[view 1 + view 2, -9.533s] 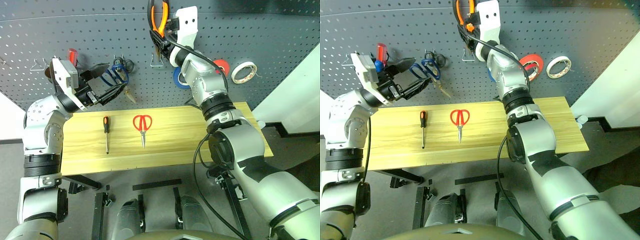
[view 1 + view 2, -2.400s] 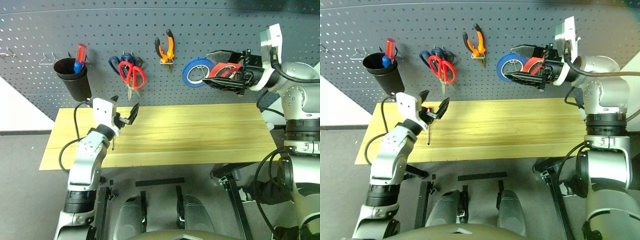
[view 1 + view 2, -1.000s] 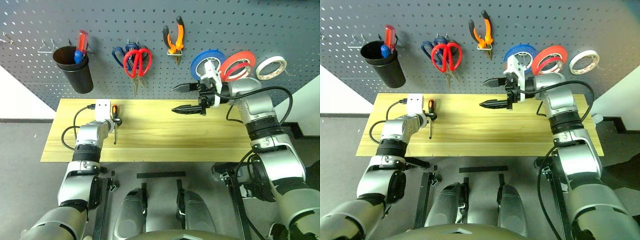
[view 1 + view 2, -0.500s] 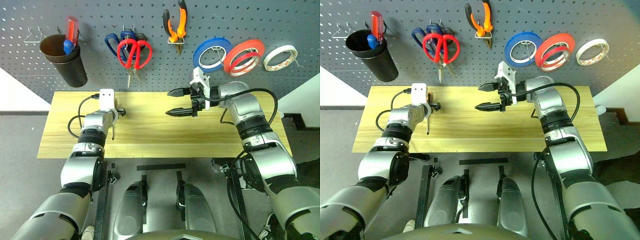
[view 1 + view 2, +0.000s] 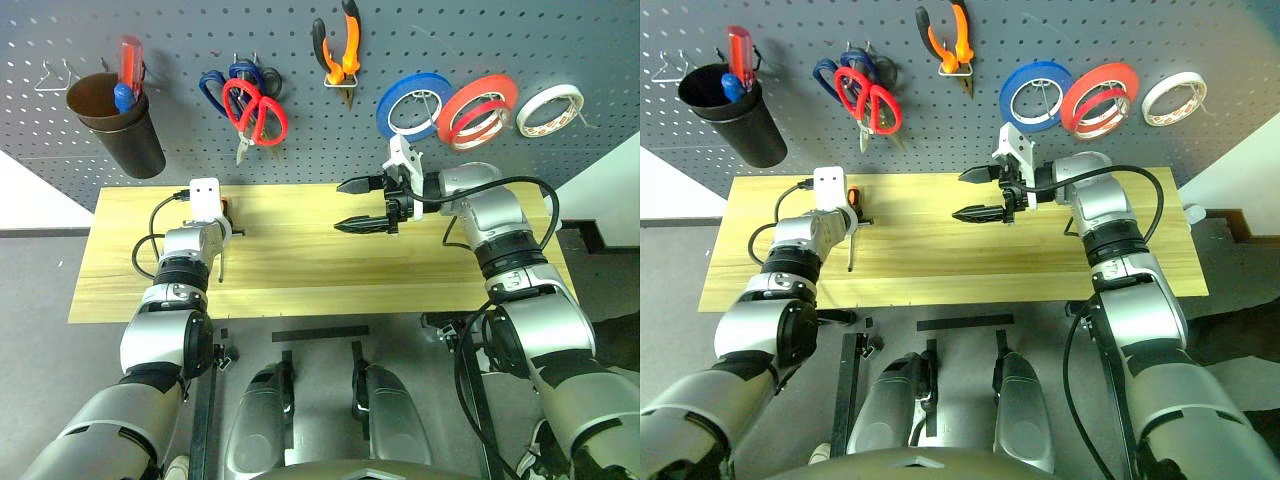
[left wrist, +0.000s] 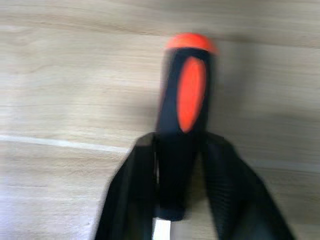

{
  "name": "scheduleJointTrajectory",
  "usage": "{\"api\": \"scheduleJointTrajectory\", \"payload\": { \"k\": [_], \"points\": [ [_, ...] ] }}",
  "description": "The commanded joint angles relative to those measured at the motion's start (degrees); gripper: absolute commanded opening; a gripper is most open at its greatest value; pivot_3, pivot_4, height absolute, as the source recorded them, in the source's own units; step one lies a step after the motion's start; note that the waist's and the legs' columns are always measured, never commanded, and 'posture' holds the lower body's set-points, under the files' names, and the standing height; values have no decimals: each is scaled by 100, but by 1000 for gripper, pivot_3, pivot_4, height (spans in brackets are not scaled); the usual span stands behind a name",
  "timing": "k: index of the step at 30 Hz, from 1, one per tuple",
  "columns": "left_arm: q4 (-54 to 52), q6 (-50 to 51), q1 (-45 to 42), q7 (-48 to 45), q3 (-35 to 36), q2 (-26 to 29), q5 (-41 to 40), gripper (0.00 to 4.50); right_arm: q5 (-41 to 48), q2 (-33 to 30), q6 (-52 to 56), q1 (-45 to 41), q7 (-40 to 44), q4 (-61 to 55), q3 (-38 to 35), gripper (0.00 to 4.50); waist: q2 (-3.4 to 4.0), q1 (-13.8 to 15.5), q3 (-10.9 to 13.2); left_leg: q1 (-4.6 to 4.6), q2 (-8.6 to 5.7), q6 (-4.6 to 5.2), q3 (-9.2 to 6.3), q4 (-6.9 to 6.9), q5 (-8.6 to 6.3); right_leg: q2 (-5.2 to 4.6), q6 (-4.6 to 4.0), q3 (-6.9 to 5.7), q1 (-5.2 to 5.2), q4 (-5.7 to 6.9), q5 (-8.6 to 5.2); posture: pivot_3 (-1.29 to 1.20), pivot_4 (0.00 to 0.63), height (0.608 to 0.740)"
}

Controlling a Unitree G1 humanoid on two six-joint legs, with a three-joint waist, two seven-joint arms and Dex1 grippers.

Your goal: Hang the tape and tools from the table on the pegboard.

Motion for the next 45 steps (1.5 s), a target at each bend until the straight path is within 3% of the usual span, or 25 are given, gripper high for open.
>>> {"api": "scheduleJointTrajectory", "payload": {
  "k": [1, 4, 7, 14, 17, 20, 24, 33, 45],
  "points": [
    [7, 99, 118, 19, 52, 0, -35, 785, 26, -68, -124, -151, 53, -29, -138, 4500, 0, 0, 0, 0, 0, 0, 0, 0, 0, 0, 0, 0, 0, 0, 0, 42, 369, 732],
    [-164, 226, 197, -15, 37, -13, -50, 785, 35, -78, -131, -137, 84, -42, -138, 4500, 0, -1, 0, 0, 0, 0, 0, 0, 0, 0, 0, 0, 0, 0, 0, 43, 362, 732],
    [-1081, 900, 549, -178, -87, -85, -115, 785, 81, -126, -95, -81, 166, -161, -155, 4500, 0, -7, 0, 0, 0, 0, 3, -2, 0, -1, 0, 0, -3, 0, 0, 46, 343, 732],
    [-5095, 2910, 2176, -459, -418, 65, -312, 785, 552, -413, 508, 95, 462, -957, -422, 4500, -1, -4, -1, -12, 2, -2, -1, -6, 1, -2, 0, 0, -13, -4, 0, 59, 293, 732],
    [-6205, 3349, 2669, -643, -450, 173, -427, 785, 730, -547, 774, 211, 507, -1301, -521, 4500, -5, 37, -4, -37, 3, -7, -7, -1, 4, -2, 0, -3, -35, 0, 0, 63, 274, 732],
    [-7388, 3434, 3191, -941, -291, 264, -710, 785, 927, -739, 1004, 359, 566, -1678, -657, 4500, -7, 62, -11, -44, 3, -10, -12, 1, 6, -6, 0, -8, -34, -3, 0, 68, 251, 732],
    [-8435, 2705, 3701, -1542, -143, 481, -1022, 785, 1241, -907, 1380, 471, 523, -2093, -831, 4500, -12, 58, -28, -61, -4, -10, -16, 3, 6, -18, 0, -24, -34, -19, 1, 79, 212, 732],
    [-9012, 1246, 3907, -2041, 384, 431, -1526, 785, 1971, -1203, 2036, 328, 377, -2712, -1325, 4500, -26, 69, -331, -92, -4, -12, -30, -3, 7, -17, -1, -58, -47, -40, 2, 96, 144, 732],
    [-8749, 53, 2850, -2054, 904, 534, -2101, 785, 2379, -1232, 2178, -308, 57, -2451, -1724, 4500, -42, 73, -721, -86, -3, -13, -28, 4, 8, -11, -2, -59, -37, -39, 6, 102, 87, 732]
  ]
}}
